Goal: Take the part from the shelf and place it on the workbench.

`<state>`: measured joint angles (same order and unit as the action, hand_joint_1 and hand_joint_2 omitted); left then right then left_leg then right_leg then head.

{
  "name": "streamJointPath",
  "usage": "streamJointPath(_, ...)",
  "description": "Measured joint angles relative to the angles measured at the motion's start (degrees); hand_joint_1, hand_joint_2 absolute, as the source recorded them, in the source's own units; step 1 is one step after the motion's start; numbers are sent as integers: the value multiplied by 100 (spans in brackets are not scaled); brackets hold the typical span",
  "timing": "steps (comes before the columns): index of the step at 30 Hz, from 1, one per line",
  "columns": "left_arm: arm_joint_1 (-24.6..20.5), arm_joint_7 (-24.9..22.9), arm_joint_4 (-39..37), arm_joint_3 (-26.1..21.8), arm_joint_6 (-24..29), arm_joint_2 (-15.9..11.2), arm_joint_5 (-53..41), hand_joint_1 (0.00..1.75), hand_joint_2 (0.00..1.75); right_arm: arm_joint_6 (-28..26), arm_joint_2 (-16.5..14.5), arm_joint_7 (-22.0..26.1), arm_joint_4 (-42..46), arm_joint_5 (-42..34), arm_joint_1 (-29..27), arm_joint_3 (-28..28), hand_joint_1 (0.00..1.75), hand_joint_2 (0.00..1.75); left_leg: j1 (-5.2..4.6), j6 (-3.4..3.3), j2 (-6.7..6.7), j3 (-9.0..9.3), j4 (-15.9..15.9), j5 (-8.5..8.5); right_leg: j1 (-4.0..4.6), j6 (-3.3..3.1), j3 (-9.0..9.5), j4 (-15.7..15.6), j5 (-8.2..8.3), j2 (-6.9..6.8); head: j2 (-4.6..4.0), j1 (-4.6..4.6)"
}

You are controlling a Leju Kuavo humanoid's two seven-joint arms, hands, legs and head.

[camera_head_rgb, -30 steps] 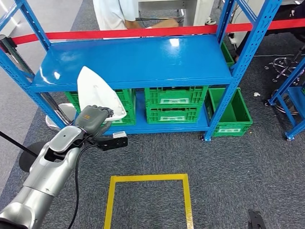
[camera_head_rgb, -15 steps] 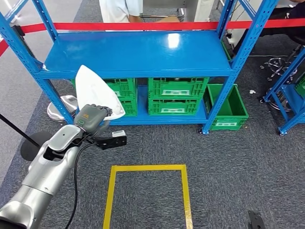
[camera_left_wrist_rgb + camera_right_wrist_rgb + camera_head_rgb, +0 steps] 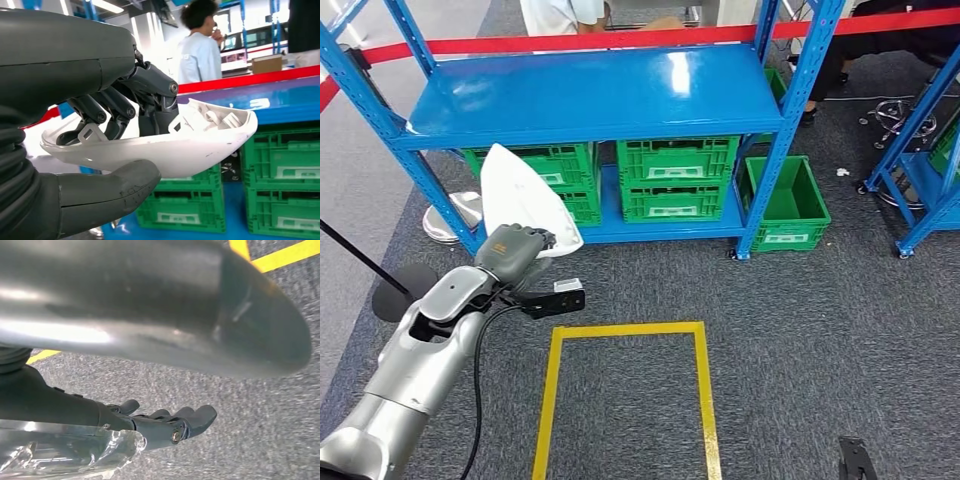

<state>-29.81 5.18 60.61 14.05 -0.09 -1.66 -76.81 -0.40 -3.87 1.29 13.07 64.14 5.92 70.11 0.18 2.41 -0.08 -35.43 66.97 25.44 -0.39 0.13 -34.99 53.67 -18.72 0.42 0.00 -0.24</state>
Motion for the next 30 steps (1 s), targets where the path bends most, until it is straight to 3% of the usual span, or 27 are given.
streamJointPath(1, -10, 0, 3, 3, 1, 1, 0, 175, 175, 1, -1, 0, 0, 1, 1, 1, 0, 0, -13, -36, 0, 333, -397, -70, 7, 17, -56, -1, 62, 3, 0, 0)
streamJointPath(3, -48, 0, 20, 4, 2, 2, 1, 175, 175, 2, -1, 0, 0, 4, 0, 1, 0, 0, -41, -108, -1, 950, -1259, 27, 19, 71, -126, -14, 190, 8, 0, 5)
streamJointPath(4, -63, 0, 27, 5, 2, 3, 3, 175, 175, 3, -1, 0, 0, 7, -1, 0, 0, 0, -56, -137, -5, 1105, -1517, 91, 19, 105, -148, -38, 264, 7, 0, 6)
streamJointPath(5, -67, 0, 32, 7, 3, 3, 5, 175, 175, 3, 0, 0, 0, 9, -5, -1, 0, 0, -64, -165, -8, 1130, -1645, 100, 15, 141, -168, -70, 345, 7, 0, 9)
streamJointPath(6, -63, 0, 31, 8, 2, 1, 10, 175, 175, 3, 0, 0, 0, 11, -11, -1, 0, 0, -63, -194, -5, 1079, -1654, 55, 3, 176, -194, -91, 380, 6, 0, 7)
streamJointPath(7, -51, 0, 29, 9, 2, -1, 15, 175, 175, 3, 0, -1, 0, 13, -24, -1, 0, 0, -60, -233, -1, 1017, -1650, -11, -8, 207, -239, -51, 302, 3, 0, 5)
streamJointPath(8, -39, 0, 28, 10, 1, -3, 20, 175, 175, 2, 0, -1, 0, 15, -39, 0, 0, 0, -52, -268, 4, 946, -1655, -85, -14, 238, -313, 112, 97, 1, 0, 14)
streamJointPath(9, -33, 0, 27, 11, 1, -5, 26, 175, 175, 2, 0, -1, 0, 17, -47, 1, 0, 0, -44, -294, 7, 864, -1656, -163, -22, 266, -420, 422, -216, -2, 0, 23)
streamJointPath(11, -16, 0, 27, 11, 1, -10, 43, 175, 175, 1, 0, 0, 0, 26, -42, 0, 0, 0, -45, -314, 5, 668, -1650, -324, -23, 316, -650, 1317, -809, -5, 0, 46)
streamJointPath(12, -3, 0, 27, 11, 1, -15, 53, 175, 175, 1, 0, -1, 0, 30, -35, -1, 0, 0, -45, -310, 6, 568, -1646, -405, -23, 331, -704, 1691, -915, -5, 0, 50)
streamJointPath(13, 13, 0, 27, 11, 1, -21, 64, 175, 175, 1, 0, -3, 0, 34, -31, -1, 0, 0, -44, -301, 8, 471, -1644, -481, -23, 340, -677, 1897, -871, -5, 0, 49)
streamJointPath(14, 26, 0, 26, 10, 1, -28, 73, 175, 175, 1, 0, -5, 1, 39, -30, 0, 0, 0, -42, -287, 9, 376, -1641, -555, -24, 342, -546, 1890, -721, -5, 0, 50)
streamJointPath(15, 34, 0, 27, 8, 1, -35, 78, 175, 175, 2, 0, -8, 1, 44, -25, 1, 0, 0, -37, -268, 9, 286, -1636, -629, -24, 338, -300, 1666, -561, -4, 0, 50)
streamJointPath(16, 36, 0, 28, 5, 1, -44, 82, 175, 175, 3, 0, -8, 1, 49, -13, 1, 0, 0, -33, -242, 8, 212, -1630, -697, -25, 330, 31, 1276, -511, 1, 0, 50)
streamJointPath(18, 25, 0, 38, -2, 2, -65, 86, 175, 175, 7, 0, -3, 1, 54, 20, -1, 0, 0, -33, -182, 10, 129, -1624, -817, -9, 279, 715, 347, -693, 18, 0, 43)
streamJointPath(19, 12, 1, 43, -4, 2, -72, 86, 175, 175, 8, 0, 0, 1, 55, 31, -2, 0, 0, -31, -152, 11, 114, -1632, -871, 7, 245, 888, 56, -805, 26, -1, 41)
streamJointPath(20, -1, 5, 45, -5, 3, -77, 87, 175, 175, 8, 0, 2, 1, 56, 35, -3, 0, 0, -27, -123, 11, 101, -1642, -932, 25, 202, 943, -77, -836, 28, -1, 40)
streamJointPath(22, -5, 20, 43, -5, 1, -89, 90, 175, 175, 9, -1, 2, 0, 56, 25, -3, 0, 0, -15, -63, 3, 24, -1601, -920, 21, 109, 821, -56, -732, 10, -1, 33)
streamJointPath(23, 2, 30, 42, -6, 0, -97, 93, 175, 175, 10, -2, 2, 0, 56, 20, -3, 0, 0, -12, -33, 0, -59, -1449, -751, 12, 65, 752, -45, -663, -1, 0, 13)
streamJointPath(24, 9, 36, 41, -7, -1, -106, 96, 175, 175, 12, -2, 2, 0, 56, 16, -2, 0, 0, -10, -7, -1, -172, -1172, -474, 2, 32, 673, -46, -589, -11, 0, -7)
streamJointPath(26, 18, 43, 41, -7, -2, -112, 101, 175, 175, 12, -2, 2, 0, 56, 12, -1, 0, 0, -8, 27, 1, -427, -330, 133, 5, 5, 493, -39, -448, -14, 0, -33)
streamJointPath(27, 27, 46, 40, -7, -2, -112, 102, 175, 175, 12, -2, 2, 0, 56, 9, -1, 0, 0, -8, 32, 0, -510, 53, 271, 6, 1, 400, -37, -381, -14, 0, -33)
streamJointPath(28, 38, 50, 40, -5, -2, -113, 103, 175, 175, 12, -2, 2, 0, 56, 7, -1, 0, 0, -8, 28, 0, -527, 298, 256, 7, 1, 312, -36, -317, -14, 0, -34)
streamJointPath(29, 47, 56, 39, -5, -2, -113, 103, 175, 175, 12, -2, 2, 0, 56, 5, -1, 0, 0, -10, 16, 0, -464, 364, 121, 8, 5, 227, -35, -256, -13, 0, -34)
streamJointPath(30, 52, 60, 39, -4, -2, -113, 103, 175, 175, 12, -2, 2, 0, 57, 3, -1, 0, 0, -14, -6, 0, -305, 228, -60, 10, 13, 154, -35, -194, -13, 0, -35)
